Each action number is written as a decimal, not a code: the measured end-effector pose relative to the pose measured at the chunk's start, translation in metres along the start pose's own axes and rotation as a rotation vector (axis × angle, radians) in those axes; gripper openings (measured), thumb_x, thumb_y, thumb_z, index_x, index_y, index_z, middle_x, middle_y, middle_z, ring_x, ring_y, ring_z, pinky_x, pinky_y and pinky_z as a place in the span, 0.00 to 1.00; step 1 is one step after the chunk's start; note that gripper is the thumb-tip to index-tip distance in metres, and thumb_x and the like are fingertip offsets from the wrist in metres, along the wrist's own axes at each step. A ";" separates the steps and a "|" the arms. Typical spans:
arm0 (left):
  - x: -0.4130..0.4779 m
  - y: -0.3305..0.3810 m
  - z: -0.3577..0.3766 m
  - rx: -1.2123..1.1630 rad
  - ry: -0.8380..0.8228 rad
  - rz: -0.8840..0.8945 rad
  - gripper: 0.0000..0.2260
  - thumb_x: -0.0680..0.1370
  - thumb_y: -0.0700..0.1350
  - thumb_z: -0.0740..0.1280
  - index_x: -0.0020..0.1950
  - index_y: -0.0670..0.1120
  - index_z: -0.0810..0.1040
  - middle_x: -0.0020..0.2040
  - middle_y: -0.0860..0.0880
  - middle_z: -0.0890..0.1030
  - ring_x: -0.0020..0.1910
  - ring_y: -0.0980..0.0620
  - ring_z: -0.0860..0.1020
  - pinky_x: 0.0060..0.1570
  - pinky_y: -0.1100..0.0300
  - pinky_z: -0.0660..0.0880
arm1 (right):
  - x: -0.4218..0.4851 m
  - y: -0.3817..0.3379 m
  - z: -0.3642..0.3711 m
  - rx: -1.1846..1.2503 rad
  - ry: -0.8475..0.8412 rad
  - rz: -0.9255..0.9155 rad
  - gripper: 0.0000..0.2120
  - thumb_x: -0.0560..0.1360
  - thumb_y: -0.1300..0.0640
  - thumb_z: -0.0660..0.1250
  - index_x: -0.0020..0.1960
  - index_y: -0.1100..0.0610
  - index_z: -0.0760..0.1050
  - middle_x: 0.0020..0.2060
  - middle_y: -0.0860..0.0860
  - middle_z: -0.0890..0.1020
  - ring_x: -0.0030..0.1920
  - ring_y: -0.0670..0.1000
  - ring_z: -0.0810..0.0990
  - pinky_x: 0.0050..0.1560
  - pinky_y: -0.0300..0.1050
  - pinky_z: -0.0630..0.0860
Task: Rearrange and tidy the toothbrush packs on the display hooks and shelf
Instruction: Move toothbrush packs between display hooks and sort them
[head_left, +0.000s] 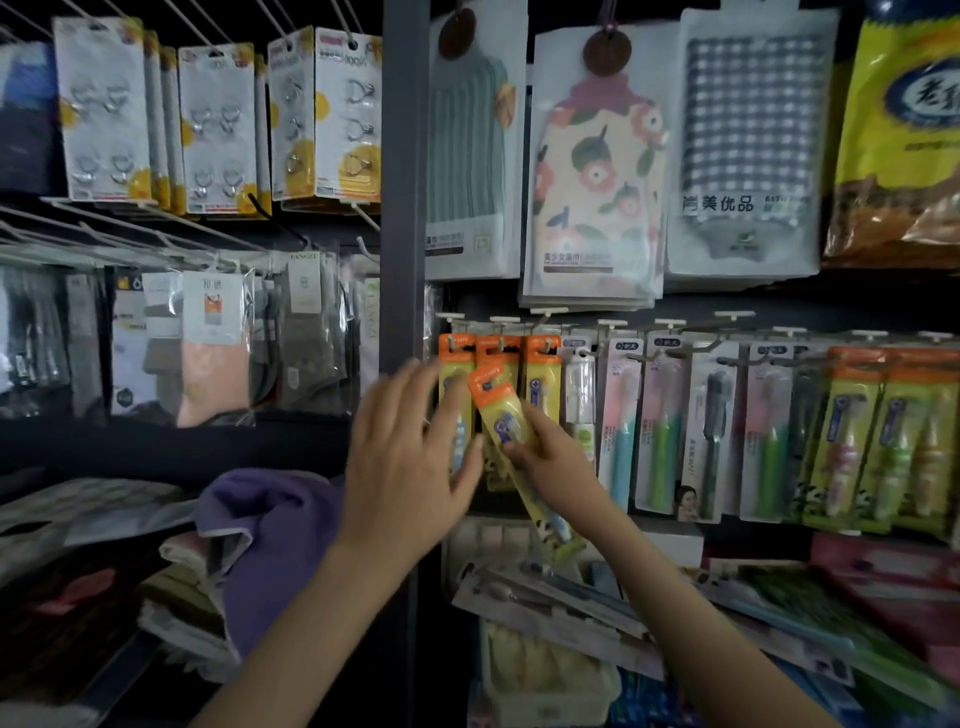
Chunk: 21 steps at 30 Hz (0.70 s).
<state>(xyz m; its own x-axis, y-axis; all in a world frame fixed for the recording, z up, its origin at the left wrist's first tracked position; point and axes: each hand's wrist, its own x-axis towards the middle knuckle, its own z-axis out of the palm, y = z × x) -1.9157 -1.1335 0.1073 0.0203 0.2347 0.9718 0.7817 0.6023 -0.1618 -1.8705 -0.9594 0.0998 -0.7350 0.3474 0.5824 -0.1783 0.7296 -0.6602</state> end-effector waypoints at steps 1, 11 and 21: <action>0.006 -0.009 0.001 0.041 0.006 -0.023 0.24 0.75 0.51 0.62 0.68 0.41 0.72 0.66 0.38 0.70 0.67 0.39 0.66 0.67 0.45 0.61 | 0.006 0.002 0.000 -0.081 0.023 -0.018 0.26 0.79 0.56 0.62 0.74 0.50 0.60 0.62 0.52 0.75 0.59 0.52 0.75 0.59 0.47 0.72; 0.010 -0.030 0.036 -0.055 0.024 -0.096 0.29 0.72 0.44 0.66 0.72 0.46 0.64 0.75 0.39 0.54 0.74 0.38 0.55 0.72 0.45 0.55 | 0.047 -0.004 0.032 -0.530 0.272 -0.009 0.22 0.82 0.54 0.54 0.73 0.57 0.55 0.56 0.57 0.78 0.45 0.56 0.80 0.35 0.47 0.74; 0.009 -0.033 0.039 -0.132 0.042 -0.084 0.22 0.72 0.46 0.65 0.66 0.44 0.71 0.74 0.39 0.55 0.73 0.38 0.58 0.71 0.46 0.58 | 0.075 0.013 0.048 -0.511 0.324 0.111 0.16 0.82 0.55 0.52 0.65 0.63 0.60 0.44 0.60 0.82 0.41 0.59 0.82 0.34 0.49 0.78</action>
<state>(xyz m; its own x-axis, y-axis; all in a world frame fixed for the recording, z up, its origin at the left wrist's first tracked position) -1.9653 -1.1211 0.1151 -0.0246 0.1535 0.9878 0.8569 0.5122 -0.0582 -1.9592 -0.9517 0.1119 -0.4809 0.5402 0.6905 0.2832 0.8411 -0.4608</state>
